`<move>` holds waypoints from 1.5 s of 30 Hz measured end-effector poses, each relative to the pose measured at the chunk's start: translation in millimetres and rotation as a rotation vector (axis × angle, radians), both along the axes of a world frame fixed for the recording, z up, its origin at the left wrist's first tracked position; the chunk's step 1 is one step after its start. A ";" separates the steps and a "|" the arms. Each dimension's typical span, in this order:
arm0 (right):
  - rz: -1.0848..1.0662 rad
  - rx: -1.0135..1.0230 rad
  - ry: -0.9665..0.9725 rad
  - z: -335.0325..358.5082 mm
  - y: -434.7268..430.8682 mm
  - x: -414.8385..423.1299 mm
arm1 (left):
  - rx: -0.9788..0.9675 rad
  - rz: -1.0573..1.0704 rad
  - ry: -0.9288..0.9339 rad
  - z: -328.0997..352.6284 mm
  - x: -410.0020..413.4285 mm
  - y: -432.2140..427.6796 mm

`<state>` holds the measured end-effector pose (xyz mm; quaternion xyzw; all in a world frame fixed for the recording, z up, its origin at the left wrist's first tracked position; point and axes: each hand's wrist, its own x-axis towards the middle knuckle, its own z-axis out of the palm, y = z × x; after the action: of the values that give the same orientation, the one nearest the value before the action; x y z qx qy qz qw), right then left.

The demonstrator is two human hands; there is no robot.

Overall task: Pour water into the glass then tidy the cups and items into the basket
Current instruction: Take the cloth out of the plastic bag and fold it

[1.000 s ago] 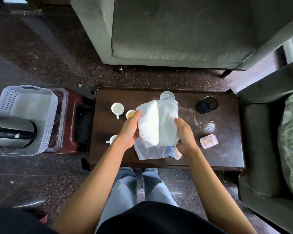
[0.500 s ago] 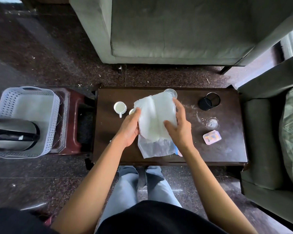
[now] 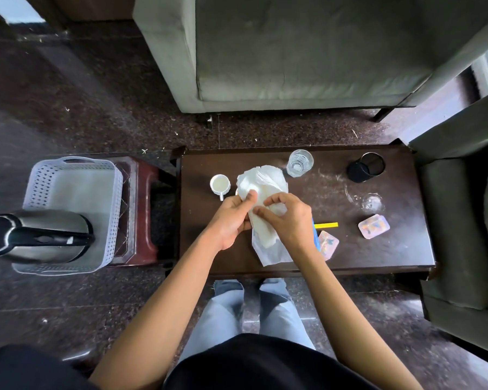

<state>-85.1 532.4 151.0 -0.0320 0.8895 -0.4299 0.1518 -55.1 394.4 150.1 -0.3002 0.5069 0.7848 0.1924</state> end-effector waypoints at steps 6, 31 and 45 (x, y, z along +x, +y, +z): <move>-0.057 -0.106 -0.080 -7.7 -22.7 5.5 | -0.041 -0.040 0.023 1.1 10.1 -30.5; -0.326 -0.514 -0.243 -34.3 11.3 -23.9 | -0.123 0.134 -0.051 -11.6 -15.0 -42.8; -0.145 -0.408 -0.640 -47.4 142.8 -134.2 | -0.378 0.057 -0.098 -40.6 -117.3 88.1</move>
<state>-219.3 675.3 103.6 0.1372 0.6932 -0.5959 0.3815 -172.3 482.5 109.5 -0.3831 0.6265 0.6652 0.1351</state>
